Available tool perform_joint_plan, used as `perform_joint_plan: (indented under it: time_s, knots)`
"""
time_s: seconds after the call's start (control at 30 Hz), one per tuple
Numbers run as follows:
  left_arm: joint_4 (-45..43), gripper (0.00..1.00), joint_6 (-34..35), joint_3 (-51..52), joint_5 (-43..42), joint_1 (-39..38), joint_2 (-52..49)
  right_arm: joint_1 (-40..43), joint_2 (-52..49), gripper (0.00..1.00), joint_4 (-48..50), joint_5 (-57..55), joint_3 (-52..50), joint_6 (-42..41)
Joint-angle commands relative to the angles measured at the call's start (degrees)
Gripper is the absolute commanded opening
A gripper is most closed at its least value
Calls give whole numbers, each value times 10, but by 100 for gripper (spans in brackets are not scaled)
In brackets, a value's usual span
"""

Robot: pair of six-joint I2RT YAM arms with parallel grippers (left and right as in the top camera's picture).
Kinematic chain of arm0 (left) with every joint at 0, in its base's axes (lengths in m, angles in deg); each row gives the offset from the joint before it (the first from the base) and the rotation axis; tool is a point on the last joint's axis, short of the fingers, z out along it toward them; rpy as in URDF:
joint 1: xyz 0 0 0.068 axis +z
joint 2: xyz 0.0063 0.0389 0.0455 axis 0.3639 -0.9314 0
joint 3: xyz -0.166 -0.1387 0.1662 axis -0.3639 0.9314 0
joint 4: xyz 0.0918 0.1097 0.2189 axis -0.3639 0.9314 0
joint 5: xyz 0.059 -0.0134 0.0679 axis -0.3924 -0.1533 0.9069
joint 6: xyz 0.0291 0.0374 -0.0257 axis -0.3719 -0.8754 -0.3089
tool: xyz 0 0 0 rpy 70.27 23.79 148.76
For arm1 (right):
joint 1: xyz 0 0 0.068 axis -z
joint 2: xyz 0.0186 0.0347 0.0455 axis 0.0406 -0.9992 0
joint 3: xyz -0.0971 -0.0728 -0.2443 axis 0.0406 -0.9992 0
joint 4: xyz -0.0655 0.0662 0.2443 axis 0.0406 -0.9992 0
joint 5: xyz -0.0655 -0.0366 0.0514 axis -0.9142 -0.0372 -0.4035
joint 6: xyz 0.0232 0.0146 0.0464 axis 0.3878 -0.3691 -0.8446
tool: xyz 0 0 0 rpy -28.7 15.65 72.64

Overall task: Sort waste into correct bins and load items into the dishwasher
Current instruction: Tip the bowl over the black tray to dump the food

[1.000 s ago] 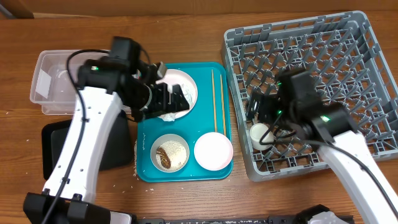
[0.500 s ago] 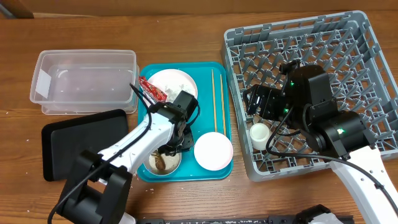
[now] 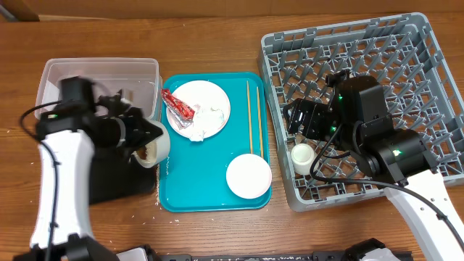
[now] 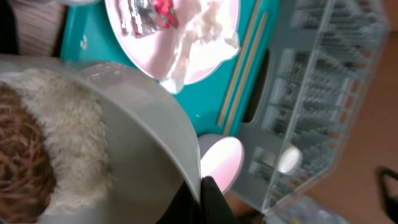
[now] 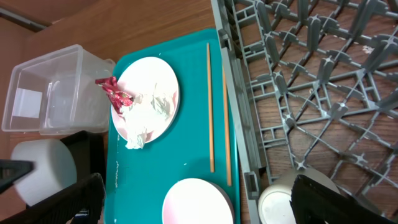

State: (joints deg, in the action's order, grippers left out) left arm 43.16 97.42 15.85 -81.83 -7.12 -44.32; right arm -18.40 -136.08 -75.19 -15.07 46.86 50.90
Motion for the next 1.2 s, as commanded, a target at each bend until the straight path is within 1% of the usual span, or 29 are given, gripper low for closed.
perform_joint_plan:
  time_s: [0.0, 0.03, 0.07, 0.1, 0.13, 0.2, 0.23, 0.37, 0.4, 0.43, 0.47, 0.5, 0.53, 0.57, 0.6, 0.63, 0.67, 0.7, 0.73, 0.77, 0.87, 0.9, 0.93, 0.97, 1.0, 1.03, 1.07, 1.1, 1.17]
  knots:
    - [52, 4, -199, -3, -253, 146, -79, -3, 0, 98, 3, 3, 8, 2]
    - [99, 4, -272, -3, -319, 199, -139, -3, 0, 97, 3, 3, 8, 2]
    - [111, 4, -286, -3, -332, 214, -160, -3, 0, 97, 3, 3, 8, 2]
    - [139, 4, -317, -3, -362, 248, -201, -3, 0, 97, 2, 3, 8, 2]
    - [174, 4, -350, -3, -376, 277, -227, -3, 0, 97, 0, 3, 8, 2]
    - [234, 4, -406, -3, -376, 321, -250, -3, 0, 97, -3, 3, 8, 2]
    - [246, 4, -410, -3, -376, 341, -250, -3, 0, 97, -3, 3, 8, 2]
    - [288, 4, -454, -3, -376, 352, -250, -3, 0, 97, -1, 3, 8, 2]
    - [306, 4, -502, -3, -396, 352, -250, -3, 0, 97, -1, 3, 8, 2]
    - [293, 4, -472, -3, -389, 353, -250, -3, 0, 97, -1, 3, 8, 2]
    - [323, 4, -499, -3, -395, 352, -249, -3, 0, 97, -1, 3, 8, 2]
    - [312, 4, -537, -4, -409, 353, -247, -3, 0, 97, -1, 3, 8, 2]
    - [283, 4, -484, -4, -391, 353, -249, -3, 0, 97, -1, 3, 8, 2]
    - [323, 4, -509, -3, -405, 349, -246, -3, 0, 97, -2, 3, 8, 2]
    - [306, 4, -532, -5, -412, 349, -244, -3, 0, 97, -2, 3, 8, 2]
    - [316, 4, -489, -4, -390, 348, -244, -3, 0, 97, -1, 3, 8, 2]
    - [311, 4, -526, -4, -412, 348, -243, -3, 0, 97, -2, 3, 8, 2]
    - [263, 4, -500, -4, -411, 348, -243, -3, 0, 97, -2, 3, 8, 2]
    - [262, 4, -424, -4, -373, 344, -243, -3, 0, 97, -1, 3, 8, 2]
    - [286, 4, -482, -4, -381, 335, -239, -3, 0, 97, -1, 3, 8, 2]
    - [281, 4, -475, -7, -317, 297, -233, -3, 0, 97, 2, 3, 8, 2]
    - [280, 4, -445, -7, -275, 247, -202, -3, 0, 97, 4, 3, 8, 2]
    - [269, 4, -407, -7, -249, 213, -172, -3, 0, 97, 4, 3, 8, 2]
    - [183, 4, -195, -8, -76, 116, -84, -3, 0, 98, 3, 3, 8, 2]
    - [143, 4, -76, -8, 57, 30, -25, -3, 0, 98, 3, 3, 8, 2]
    - [119, 5, -13, -8, 142, -56, 12, -3, 0, 98, 3, 3, 8, 2]
    - [102, 6, 85, -7, 257, -174, 28, -3, 0, 98, 3, 3, 8, 2]
    - [85, 8, 139, -1, 323, -250, 23, -3, 0, 98, 3, 3, 8, 2]
    - [50, 7, 213, 15, 381, -358, -3, -3, 0, 98, 3, 3, 8, 2]
